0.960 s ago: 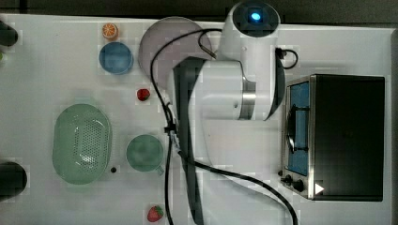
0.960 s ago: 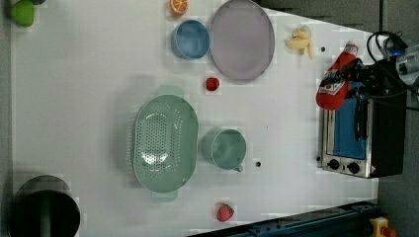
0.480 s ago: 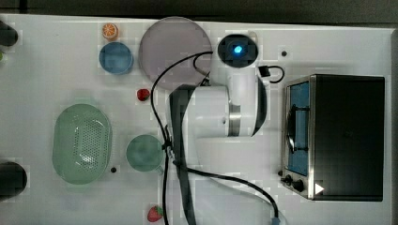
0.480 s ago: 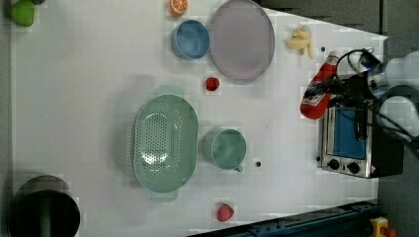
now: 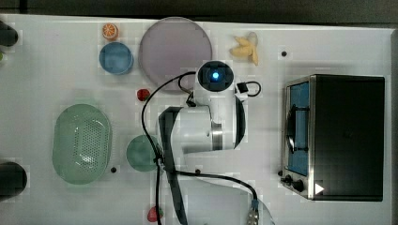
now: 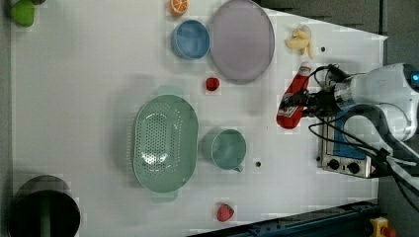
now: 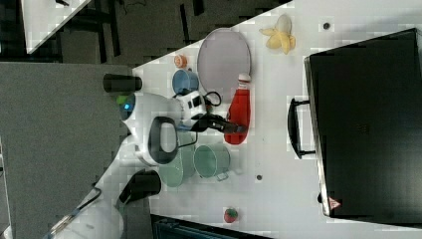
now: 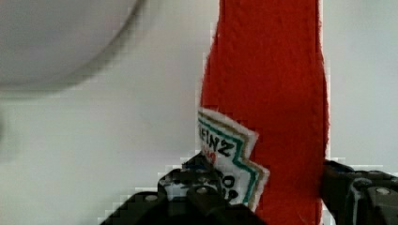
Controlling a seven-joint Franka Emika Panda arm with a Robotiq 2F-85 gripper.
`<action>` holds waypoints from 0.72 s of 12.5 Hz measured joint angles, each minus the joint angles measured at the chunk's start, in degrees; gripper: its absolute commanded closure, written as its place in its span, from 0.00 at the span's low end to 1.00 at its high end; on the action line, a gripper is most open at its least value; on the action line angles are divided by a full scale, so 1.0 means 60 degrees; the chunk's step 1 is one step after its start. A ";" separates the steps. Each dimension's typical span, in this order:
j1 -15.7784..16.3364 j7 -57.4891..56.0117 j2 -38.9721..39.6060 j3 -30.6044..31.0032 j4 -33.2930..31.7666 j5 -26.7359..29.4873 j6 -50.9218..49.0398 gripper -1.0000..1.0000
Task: Pick ketchup from strainer and place it on the table
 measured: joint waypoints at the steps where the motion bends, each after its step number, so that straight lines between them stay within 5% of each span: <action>1: -0.0005 -0.0005 0.0275 -0.0012 -0.0131 0.0033 0.0368 0.37; 5: 0.0070 -0.0016 0.1058 -0.0408 -0.0466 -0.0110 0.1268 0.00; 9: -0.0021 -0.0028 0.0480 -0.0490 -0.0429 -0.0090 0.1030 0.00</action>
